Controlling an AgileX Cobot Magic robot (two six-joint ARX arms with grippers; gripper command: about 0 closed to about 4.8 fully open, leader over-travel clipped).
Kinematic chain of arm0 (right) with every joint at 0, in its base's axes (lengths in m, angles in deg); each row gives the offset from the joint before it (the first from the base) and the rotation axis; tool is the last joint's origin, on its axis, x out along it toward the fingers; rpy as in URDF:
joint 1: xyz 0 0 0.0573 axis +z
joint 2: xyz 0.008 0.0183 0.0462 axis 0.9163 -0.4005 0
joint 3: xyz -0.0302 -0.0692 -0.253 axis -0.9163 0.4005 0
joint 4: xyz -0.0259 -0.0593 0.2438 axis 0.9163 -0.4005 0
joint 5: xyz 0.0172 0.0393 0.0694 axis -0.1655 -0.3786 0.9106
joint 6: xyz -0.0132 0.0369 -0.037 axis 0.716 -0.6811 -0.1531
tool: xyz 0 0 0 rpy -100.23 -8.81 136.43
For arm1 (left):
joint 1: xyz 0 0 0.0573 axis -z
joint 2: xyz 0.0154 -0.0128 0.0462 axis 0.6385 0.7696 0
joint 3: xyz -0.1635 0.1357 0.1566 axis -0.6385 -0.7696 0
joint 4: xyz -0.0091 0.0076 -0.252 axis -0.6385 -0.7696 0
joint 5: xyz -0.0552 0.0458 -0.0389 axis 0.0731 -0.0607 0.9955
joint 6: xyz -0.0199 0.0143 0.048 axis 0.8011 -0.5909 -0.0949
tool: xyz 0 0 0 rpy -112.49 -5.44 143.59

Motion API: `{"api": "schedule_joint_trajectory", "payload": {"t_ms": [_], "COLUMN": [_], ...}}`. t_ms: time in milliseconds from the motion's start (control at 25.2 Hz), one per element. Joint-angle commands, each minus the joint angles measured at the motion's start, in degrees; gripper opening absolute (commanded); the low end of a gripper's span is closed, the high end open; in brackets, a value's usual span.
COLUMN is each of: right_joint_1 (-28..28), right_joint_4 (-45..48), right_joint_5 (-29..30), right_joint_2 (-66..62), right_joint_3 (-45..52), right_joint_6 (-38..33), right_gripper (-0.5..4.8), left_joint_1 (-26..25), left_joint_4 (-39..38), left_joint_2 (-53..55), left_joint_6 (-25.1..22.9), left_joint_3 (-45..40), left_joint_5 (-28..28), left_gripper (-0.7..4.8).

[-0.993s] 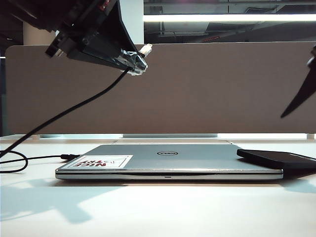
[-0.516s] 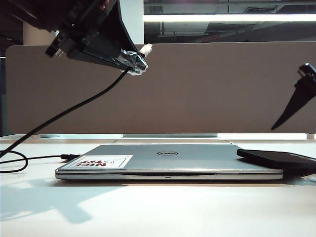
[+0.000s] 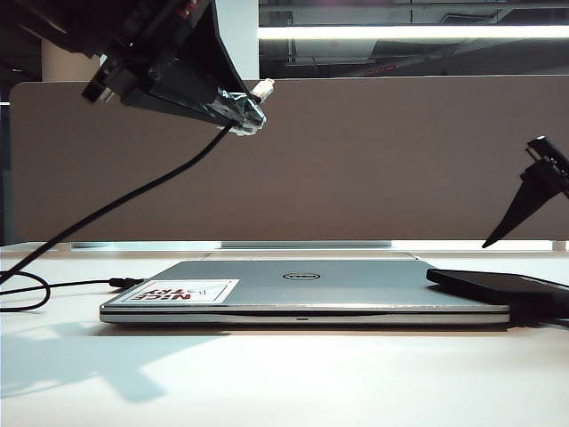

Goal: Pick up the charging cable and the phone, plug the charging cable into the charging port on the phone, and finally place them back on the table.

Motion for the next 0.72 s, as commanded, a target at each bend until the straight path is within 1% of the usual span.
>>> {"api": "schedule_joint_trajectory", "payload": {"t_ms": [40,199,397,437,516,556,715], "right_joint_1": [0.1,0.1,0.1,0.1,0.1,0.1,0.1], "right_joint_4": [2.3,6.3,9.1,9.8,10.6,11.1,11.3], "right_joint_5": [0.0,0.1,0.1,0.2,0.6,0.8,0.7], "right_joint_2": [-2.0,-5.2,-7.7,-8.6,-9.7,-10.3,-12.2], "right_joint_3": [0.0,0.0,0.0,0.0,0.0,0.0,0.0], "right_joint_6": [-0.8,-1.2,-1.1,-1.1,-1.1,-1.1,-0.7], "right_gripper": [4.18,4.18,4.17,4.09,3.66,3.55,3.55], "left_joint_1": [0.0,0.0,0.0,0.0,0.0,0.0,0.1], "left_joint_4": [1.0,1.0,1.0,1.0,1.0,1.0,1.0], "left_joint_2": [-0.1,-0.1,-0.1,-0.1,-0.1,-0.1,-0.1], "left_joint_6": [-0.1,-0.1,-0.1,-0.1,-0.1,-0.1,-0.1], "left_joint_3": [0.0,0.0,0.0,0.0,0.0,0.0,0.0], "left_joint_5": [0.2,0.2,0.2,0.2,0.2,0.2,0.2], "left_gripper": [-0.08,-0.08,-0.08,-0.08,-0.08,-0.08,-0.08]}}
